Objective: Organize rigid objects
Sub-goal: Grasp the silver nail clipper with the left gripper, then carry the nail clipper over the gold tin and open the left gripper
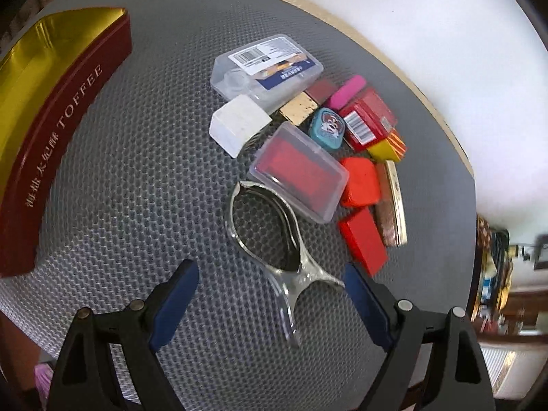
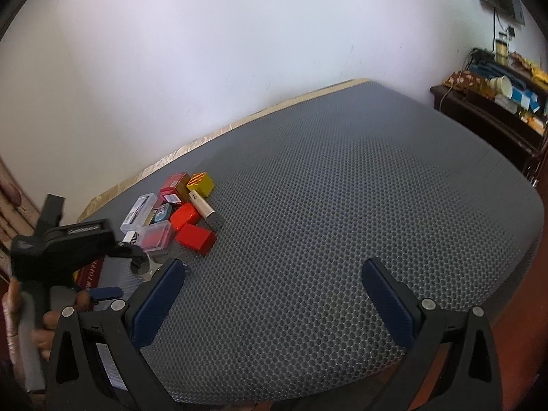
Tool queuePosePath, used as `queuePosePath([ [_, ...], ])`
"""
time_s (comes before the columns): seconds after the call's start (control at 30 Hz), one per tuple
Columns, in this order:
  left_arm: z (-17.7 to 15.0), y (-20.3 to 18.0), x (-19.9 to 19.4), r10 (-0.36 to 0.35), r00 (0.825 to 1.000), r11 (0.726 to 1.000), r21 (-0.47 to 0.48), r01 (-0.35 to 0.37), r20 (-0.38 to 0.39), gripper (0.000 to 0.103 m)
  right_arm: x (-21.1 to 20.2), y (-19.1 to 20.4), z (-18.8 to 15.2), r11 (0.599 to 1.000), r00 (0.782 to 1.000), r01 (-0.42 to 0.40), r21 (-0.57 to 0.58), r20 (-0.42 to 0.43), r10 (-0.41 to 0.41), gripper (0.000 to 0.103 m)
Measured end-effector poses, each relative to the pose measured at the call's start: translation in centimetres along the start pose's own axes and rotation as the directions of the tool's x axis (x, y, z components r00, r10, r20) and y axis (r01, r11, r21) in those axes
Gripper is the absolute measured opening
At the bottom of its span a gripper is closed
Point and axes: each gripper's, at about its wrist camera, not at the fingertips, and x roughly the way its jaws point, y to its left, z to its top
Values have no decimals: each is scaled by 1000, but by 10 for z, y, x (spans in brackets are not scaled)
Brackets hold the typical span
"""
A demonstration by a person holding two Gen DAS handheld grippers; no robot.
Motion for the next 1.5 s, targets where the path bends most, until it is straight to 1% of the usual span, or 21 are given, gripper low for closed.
queuePosePath([
  [0.07, 1, -2, 6, 17, 1000, 1000, -19, -17, -7, 89, 1, -3, 2, 1000, 1000, -17, 17, -15, 17, 103],
  [0.27, 3, -9, 24, 50, 998, 995, -90, -53, -36, 89, 0, -12, 6, 997, 999, -43, 62, -22, 45, 103],
  [0.33, 6, -12, 32, 74, 996, 991, -112, -79, -49, 89, 0, -14, 6, 997, 998, -49, 66, -28, 51, 103],
  [0.4, 5, -16, 39, 73, 996, 988, -129, -79, -53, 89, 1, -16, 6, 995, 998, -57, 77, -35, 60, 103],
  [0.6, 0, -22, 51, 93, 995, 986, -133, -97, -38, 89, 2, -25, 8, 991, 997, -64, 117, -39, 69, 103],
  [0.73, 5, -26, 57, 87, 996, 986, -144, -90, -29, 88, 3, -32, 8, 985, 995, -78, 154, -51, 87, 103],
  [0.77, 5, -26, 58, 91, 995, 984, -151, -94, -26, 86, 3, -33, 7, 984, 995, -81, 159, -51, 90, 103],
  [0.8, 5, -28, 57, 103, 994, 983, -151, -105, -26, 81, 2, -33, 7, 983, 995, -82, 161, -49, 91, 103],
  [0.83, 4, -28, 57, 119, 993, 982, -147, -122, -26, 78, 2, -33, 7, 983, 995, -82, 161, -47, 91, 103],
  [0.87, 4, -29, 57, 139, 990, 980, -142, -141, -30, 73, 1, -33, 7, 983, 995, -85, 161, -46, 94, 103],
  [0.97, 4, -33, 59, 179, 983, 974, -132, -184, -48, 65, 0, -33, 8, 982, 994, -91, 168, -47, 101, 103],
  [1.0, 4, -34, 59, 185, 981, 973, -134, -190, -51, 61, 0, -33, 8, 981, 994, -93, 169, -49, 103, 103],
  [1.03, 5, -34, 61, 191, 980, 971, -135, -196, -55, 59, -1, -34, 8, 981, 993, -95, 169, -50, 105, 103],
  [1.07, 6, -35, 62, 196, 979, 970, -134, -202, -55, 50, -1, -34, 9, 981, 993, -97, 170, -52, 107, 103],
  [1.1, 8, -36, 62, 205, 977, 968, -134, -211, -53, 44, -1, -34, 10, 980, 993, -97, 172, -54, 107, 103],
  [1.13, 7, -34, 62, 203, 978, 968, -137, -209, -55, 43, -1, -34, 10, 980, 993, -97, 175, -56, 108, 103],
  [1.2, 9, -34, 60, 208, 977, 968, -131, -213, -52, 37, 1, -35, 11, 978, 992, -98, 186, -61, 112, 103],
  [1.3, 3, -31, 57, 208, 977, 972, -104, -212, -48, 35, 1, -36, 11, 975, 992, -100, 196, -62, 114, 103],
  [1.37, -6, -27, 52, 215, 976, 974, -68, -217, -41, 33, 0, -37, 12, 975, 991, -103, 199, -63, 118, 103],
  [1.4, -5, -30, 49, 215, 976, 975, -57, -217, -38, 33, 0, -38, 12, 974, 991, -105, 199, -61, 119, 103],
  [1.5, -16, -29, 39, 212, 977, 977, -2, -212, -21, 33, -1, -37, 14, 976, 992, -103, 191, -54, 115, 103],
])
